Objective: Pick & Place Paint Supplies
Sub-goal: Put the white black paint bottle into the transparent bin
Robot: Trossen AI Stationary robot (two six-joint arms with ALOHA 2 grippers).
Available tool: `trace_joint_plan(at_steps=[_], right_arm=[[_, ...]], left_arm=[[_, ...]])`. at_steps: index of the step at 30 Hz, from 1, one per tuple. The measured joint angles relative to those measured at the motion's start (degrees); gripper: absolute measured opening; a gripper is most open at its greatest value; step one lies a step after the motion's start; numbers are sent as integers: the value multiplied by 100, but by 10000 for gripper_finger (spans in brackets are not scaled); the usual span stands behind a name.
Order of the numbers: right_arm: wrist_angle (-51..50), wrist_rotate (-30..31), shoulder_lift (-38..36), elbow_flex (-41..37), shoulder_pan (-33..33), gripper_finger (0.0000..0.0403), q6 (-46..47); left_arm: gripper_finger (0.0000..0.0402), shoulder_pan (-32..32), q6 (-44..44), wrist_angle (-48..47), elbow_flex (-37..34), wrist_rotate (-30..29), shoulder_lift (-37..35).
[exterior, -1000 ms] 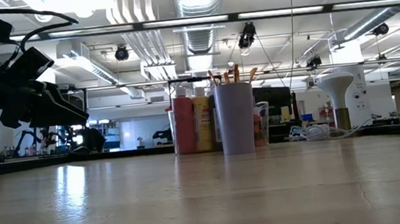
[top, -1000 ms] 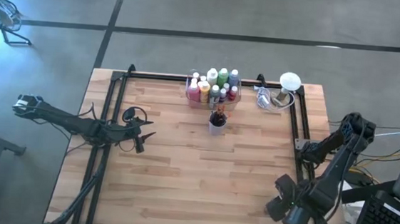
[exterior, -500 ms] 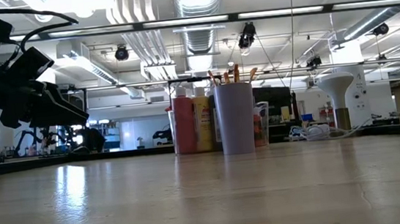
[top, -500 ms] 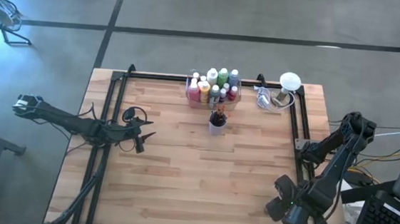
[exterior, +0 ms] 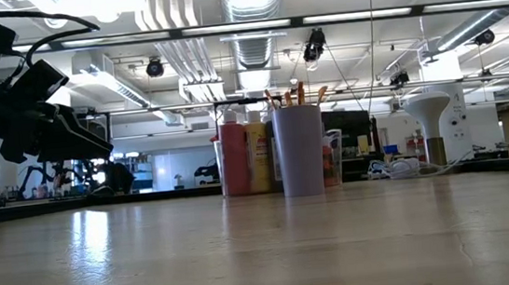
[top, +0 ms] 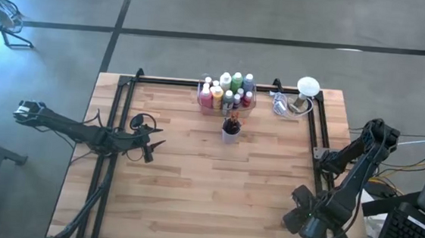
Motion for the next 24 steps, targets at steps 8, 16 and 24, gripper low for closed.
trace_joint_plan(at_steps=[8,16,24], right_arm=[[84,-151,-1,-8,1,130,-16],[87,-167,-4,-8,-5,113,-112],[-147,-172,-37,-14,-187,113,-609]], left_arm=[[216,0,0,1,0,-2,0],[216,0,0,-1,-2,-1,0],[216,0,0,-1,0,0,0]])
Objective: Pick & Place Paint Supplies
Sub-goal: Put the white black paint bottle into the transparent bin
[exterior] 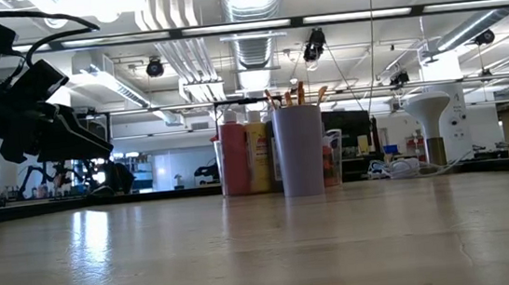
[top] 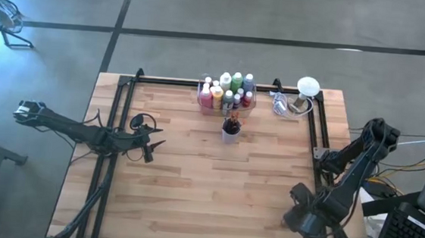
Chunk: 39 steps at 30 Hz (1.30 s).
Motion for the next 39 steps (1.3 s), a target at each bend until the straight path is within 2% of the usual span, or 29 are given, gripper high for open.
trace_joint_plan(at_steps=[8,13,18,26,29,35,39], right_arm=[[-689,86,-416,0,-681,117,-1118],[-801,550,-965,0,-1522,113,-2382],[-769,995,-1578,0,-2848,116,-4057],[103,1112,-2143,62,-5414,113,-7307],[429,1087,-2177,228,-6275,115,-8253],[1288,248,-1850,612,-7620,113,-9990],[1316,47,-1365,1019,-8234,115,-10674]], left_arm=[[216,-1,0,0,-1,-1,0],[216,-1,0,1,-1,-2,0],[216,0,0,0,0,0,0],[216,0,0,0,0,-2,0],[216,0,0,0,-2,-2,0],[216,0,0,0,-1,0,0],[216,0,0,1,0,-1,0]])
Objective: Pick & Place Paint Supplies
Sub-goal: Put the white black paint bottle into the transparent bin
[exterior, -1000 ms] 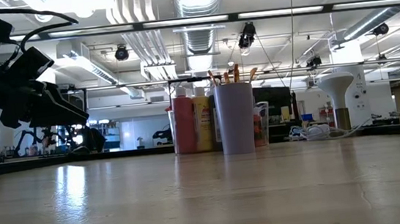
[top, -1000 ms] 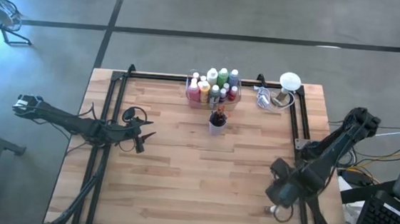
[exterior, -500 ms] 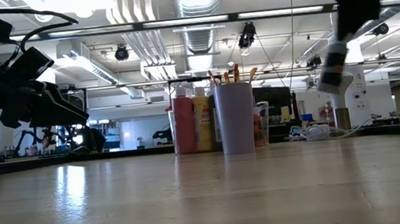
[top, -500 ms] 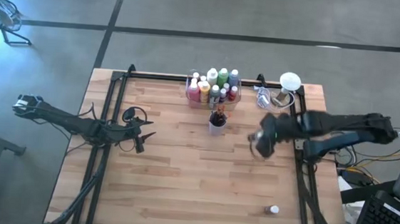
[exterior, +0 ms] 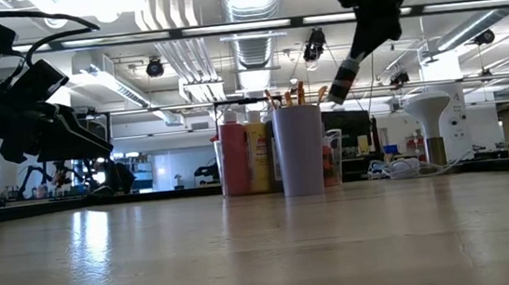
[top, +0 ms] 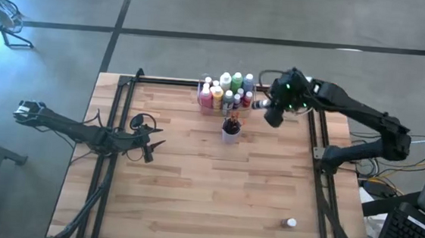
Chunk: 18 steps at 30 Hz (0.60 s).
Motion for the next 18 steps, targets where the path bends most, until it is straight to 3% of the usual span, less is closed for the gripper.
trace_joint_plan(at_steps=[6,18], right_arm=[[-36,-83,755,597,-410,113,-713],[-451,-294,2000,1582,-655,113,-1292]], left_arm=[[216,0,0,-1,0,-1,0],[216,0,0,0,-1,-1,0]])
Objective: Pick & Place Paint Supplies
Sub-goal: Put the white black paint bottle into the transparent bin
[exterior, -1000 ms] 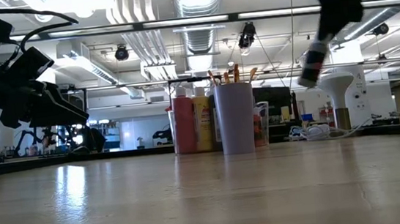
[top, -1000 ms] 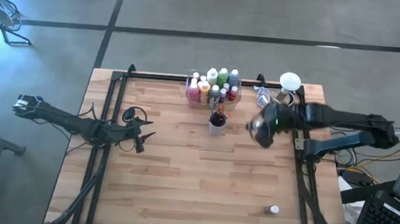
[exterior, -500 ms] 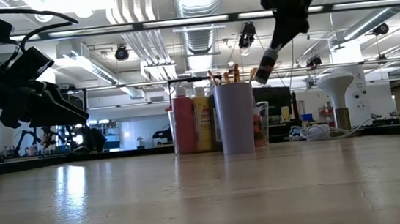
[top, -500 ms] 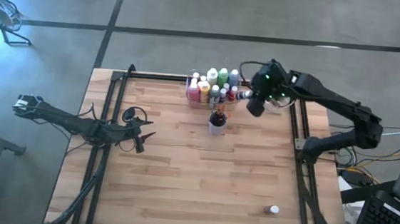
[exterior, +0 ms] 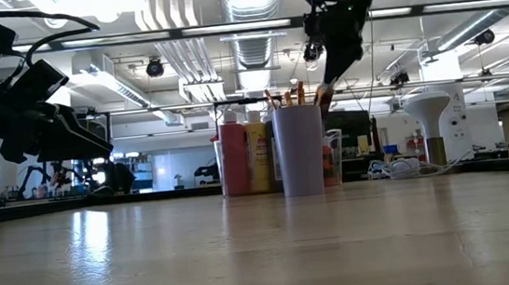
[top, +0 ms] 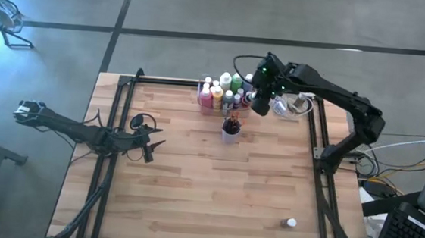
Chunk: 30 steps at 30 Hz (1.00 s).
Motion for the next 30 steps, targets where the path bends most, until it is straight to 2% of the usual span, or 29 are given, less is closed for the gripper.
trace_joint_plan(at_steps=[16,30], right_arm=[[-71,-7,778,219,-282,120,-177],[27,-303,1380,210,-291,119,-225]], left_arm=[[216,1,0,1,2,0,0],[216,0,0,0,2,1,0]])
